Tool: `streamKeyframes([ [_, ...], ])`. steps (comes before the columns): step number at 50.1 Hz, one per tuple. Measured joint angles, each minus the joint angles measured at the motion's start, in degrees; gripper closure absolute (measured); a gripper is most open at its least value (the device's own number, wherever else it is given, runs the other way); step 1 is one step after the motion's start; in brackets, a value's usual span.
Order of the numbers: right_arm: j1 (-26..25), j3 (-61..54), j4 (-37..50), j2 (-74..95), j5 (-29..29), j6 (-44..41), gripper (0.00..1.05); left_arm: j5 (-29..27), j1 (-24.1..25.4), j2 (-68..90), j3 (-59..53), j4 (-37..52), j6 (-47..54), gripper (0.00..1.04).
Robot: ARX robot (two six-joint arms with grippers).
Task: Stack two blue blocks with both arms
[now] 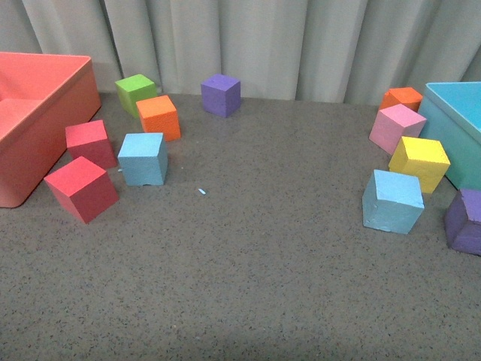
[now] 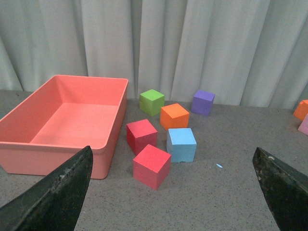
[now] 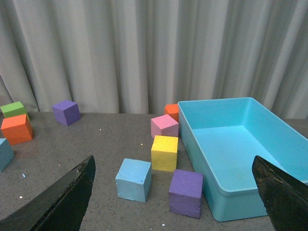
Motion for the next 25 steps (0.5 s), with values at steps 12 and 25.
streamKeyframes([
  [12,5.2,1.1,0.4,5.1,15.4,-6.9,0.10,0.0,0.0,0.0,0.0,0.0,0.0,0.07],
  [25,6.9,16.3,17.2,55.8,13.3,-0.9,0.10,0.0,0.0,0.0,0.0,0.0,0.0,0.07],
])
